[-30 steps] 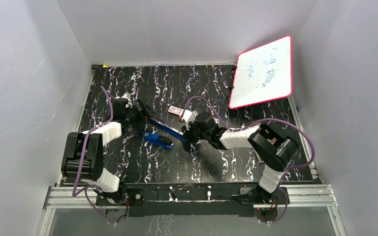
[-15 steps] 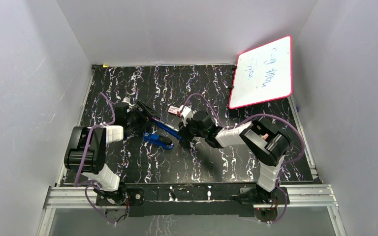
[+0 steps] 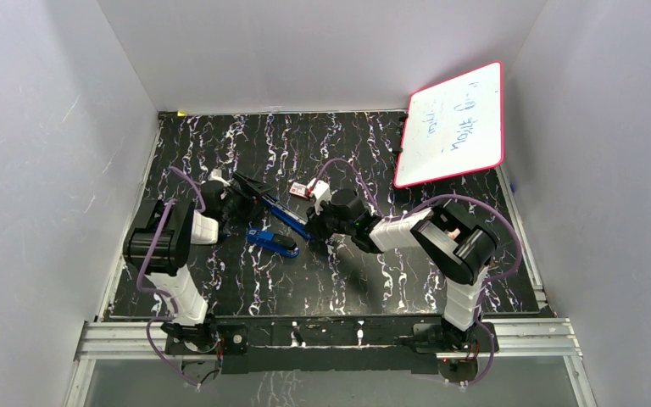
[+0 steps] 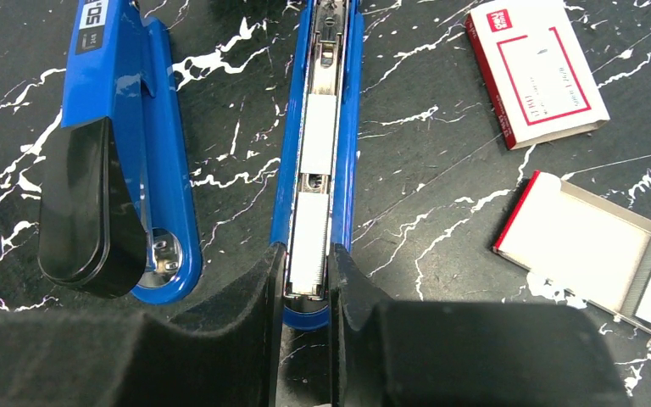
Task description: Load the staples into the stapler
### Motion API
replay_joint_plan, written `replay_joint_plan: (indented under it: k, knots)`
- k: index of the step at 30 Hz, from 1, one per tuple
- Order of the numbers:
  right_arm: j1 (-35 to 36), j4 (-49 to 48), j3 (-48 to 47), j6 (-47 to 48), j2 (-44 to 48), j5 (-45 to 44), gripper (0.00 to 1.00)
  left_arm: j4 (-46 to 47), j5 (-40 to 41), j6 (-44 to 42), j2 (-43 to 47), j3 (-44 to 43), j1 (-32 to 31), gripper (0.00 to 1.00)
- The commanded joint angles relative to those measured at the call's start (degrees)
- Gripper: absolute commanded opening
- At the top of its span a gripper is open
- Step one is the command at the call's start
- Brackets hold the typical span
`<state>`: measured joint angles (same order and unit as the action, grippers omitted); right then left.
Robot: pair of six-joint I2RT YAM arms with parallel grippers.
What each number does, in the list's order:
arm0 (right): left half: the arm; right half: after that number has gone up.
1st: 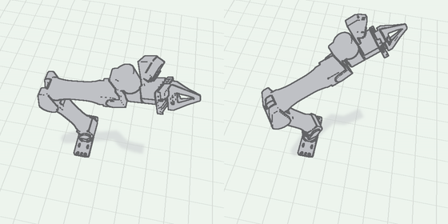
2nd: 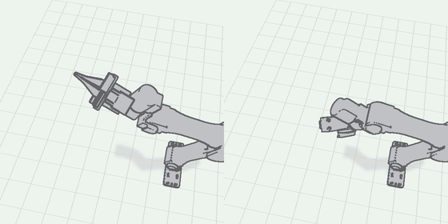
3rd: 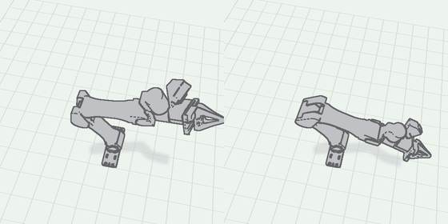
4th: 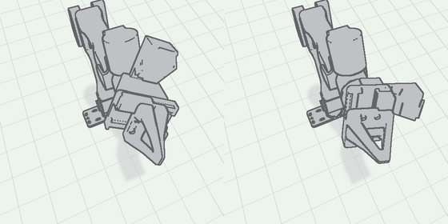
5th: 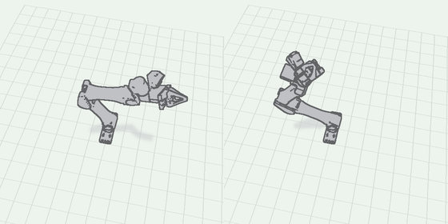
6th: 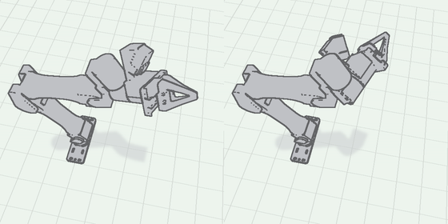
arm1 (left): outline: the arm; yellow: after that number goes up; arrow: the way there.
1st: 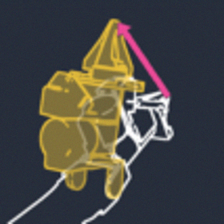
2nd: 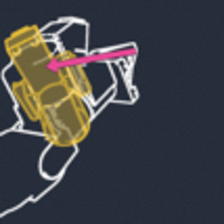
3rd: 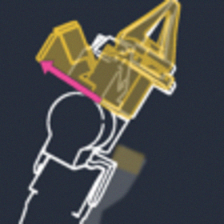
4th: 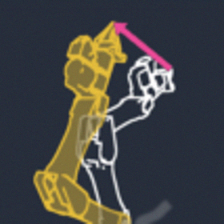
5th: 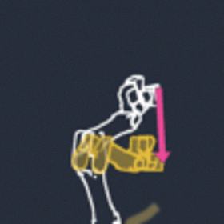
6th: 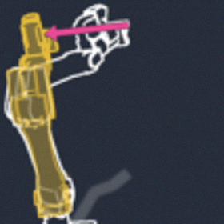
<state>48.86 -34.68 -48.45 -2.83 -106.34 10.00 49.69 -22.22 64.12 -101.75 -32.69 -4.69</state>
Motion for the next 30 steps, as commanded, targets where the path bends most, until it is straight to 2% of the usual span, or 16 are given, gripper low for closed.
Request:
replay_joint_plan:
  k: [1, 14, 23, 30]
  knots:
    - [0.6, -2.5, -1.2, 0.0, 0.5, 4.1, 0.0, 8.6, 2.9, 1.2, -3.8, 1.5, -0.1, 0.71]
    - [0.7, -0.6, -0.8, 1.8, -0.4, 2.0, 0.0, 9.1, 2.4, -12.2, 3.6, -2.2, -0.1, 0.52]
    - [0.6, -1.1, -0.4, 1.9, -1.5, 1.7, 0.0, 4.7, 0.5, -19.8, 8.2, -3.6, -0.1, 0.51]
    - [0.6, -1.7, -0.3, 1.8, -2.1, 1.4, 0.0, -4.1, 1.5, -26.3, 14.0, -5.1, -2.1, 0.55]
